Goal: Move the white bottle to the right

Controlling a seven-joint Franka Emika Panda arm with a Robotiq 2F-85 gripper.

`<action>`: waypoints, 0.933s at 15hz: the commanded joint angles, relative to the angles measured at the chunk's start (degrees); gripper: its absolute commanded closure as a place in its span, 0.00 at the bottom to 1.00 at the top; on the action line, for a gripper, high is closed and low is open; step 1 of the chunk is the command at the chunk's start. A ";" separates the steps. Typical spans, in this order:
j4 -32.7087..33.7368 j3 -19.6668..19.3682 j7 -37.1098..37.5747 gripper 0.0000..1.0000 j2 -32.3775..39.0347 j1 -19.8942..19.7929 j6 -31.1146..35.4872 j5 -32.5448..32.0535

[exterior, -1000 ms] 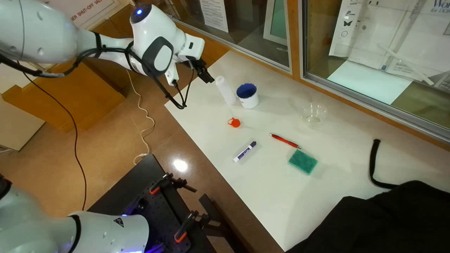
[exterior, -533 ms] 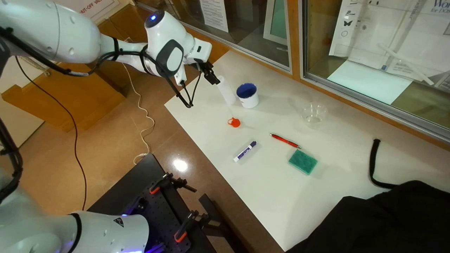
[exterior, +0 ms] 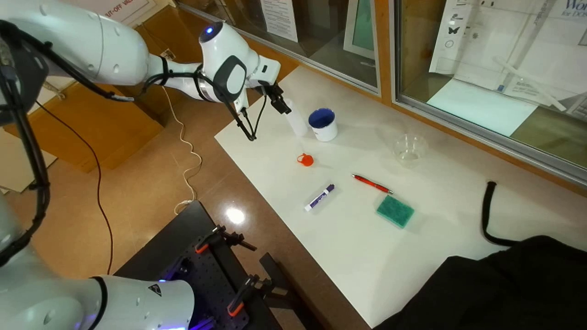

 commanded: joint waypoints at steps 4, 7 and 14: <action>4.42 -2.07 3.02 0.26 2.68 1.86 -5.51 -1.99; 5.19 -1.95 2.95 0.49 3.05 1.50 -6.82 -2.15; 4.96 -1.23 2.52 0.70 1.69 0.48 -9.13 -1.70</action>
